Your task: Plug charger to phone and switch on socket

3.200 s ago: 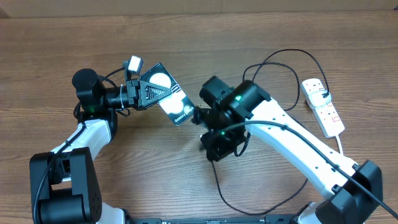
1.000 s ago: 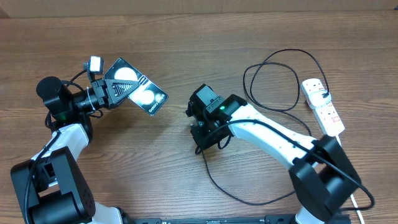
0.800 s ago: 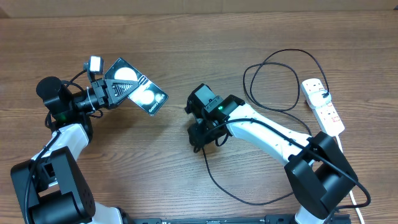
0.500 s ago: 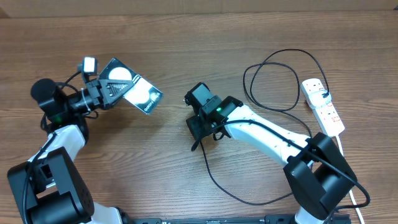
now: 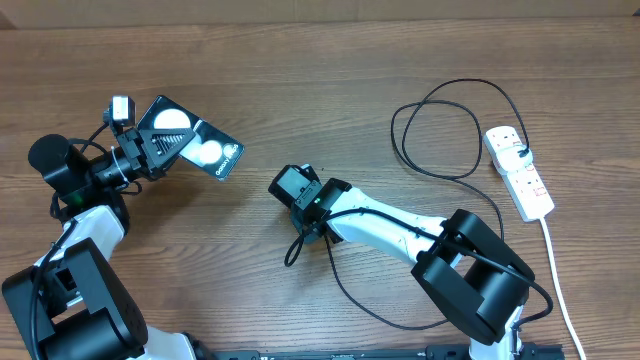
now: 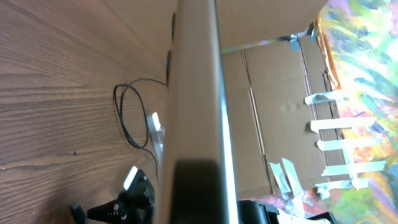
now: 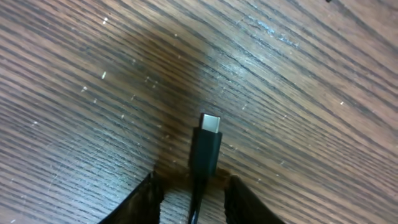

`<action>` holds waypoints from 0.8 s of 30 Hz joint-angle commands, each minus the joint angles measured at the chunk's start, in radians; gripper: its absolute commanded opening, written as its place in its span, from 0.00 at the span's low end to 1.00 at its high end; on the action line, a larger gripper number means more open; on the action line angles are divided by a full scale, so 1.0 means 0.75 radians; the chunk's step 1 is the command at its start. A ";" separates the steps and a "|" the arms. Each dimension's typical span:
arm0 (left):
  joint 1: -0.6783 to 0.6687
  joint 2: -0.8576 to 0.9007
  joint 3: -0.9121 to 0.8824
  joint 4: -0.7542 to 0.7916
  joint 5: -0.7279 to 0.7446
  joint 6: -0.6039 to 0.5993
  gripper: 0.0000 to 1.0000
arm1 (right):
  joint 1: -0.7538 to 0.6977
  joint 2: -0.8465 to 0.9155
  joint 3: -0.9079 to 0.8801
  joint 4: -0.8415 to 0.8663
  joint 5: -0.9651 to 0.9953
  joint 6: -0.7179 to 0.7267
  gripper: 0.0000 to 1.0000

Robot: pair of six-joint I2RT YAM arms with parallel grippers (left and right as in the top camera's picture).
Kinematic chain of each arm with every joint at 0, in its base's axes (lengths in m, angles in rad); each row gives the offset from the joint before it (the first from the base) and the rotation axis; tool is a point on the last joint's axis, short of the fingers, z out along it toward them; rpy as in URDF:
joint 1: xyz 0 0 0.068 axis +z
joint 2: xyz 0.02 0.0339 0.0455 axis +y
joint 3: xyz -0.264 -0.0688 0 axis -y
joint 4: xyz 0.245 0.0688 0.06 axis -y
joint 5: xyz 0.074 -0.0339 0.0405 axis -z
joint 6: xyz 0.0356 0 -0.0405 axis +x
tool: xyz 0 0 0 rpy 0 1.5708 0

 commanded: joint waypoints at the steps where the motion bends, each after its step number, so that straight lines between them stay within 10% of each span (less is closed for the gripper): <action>1: 0.006 0.004 0.033 0.006 0.027 -0.019 0.04 | 0.000 0.038 0.004 -0.081 0.053 0.067 0.33; 3: 0.006 0.004 0.033 0.006 0.027 -0.018 0.04 | -0.003 0.038 0.030 -0.205 0.052 0.152 0.46; 13: 0.006 0.004 0.033 0.006 0.027 -0.007 0.05 | 0.005 0.038 0.075 -0.406 -0.250 0.151 0.47; 24: 0.004 0.004 0.033 0.006 0.027 -0.008 0.05 | -0.020 0.043 -0.009 -0.317 -0.244 0.135 0.30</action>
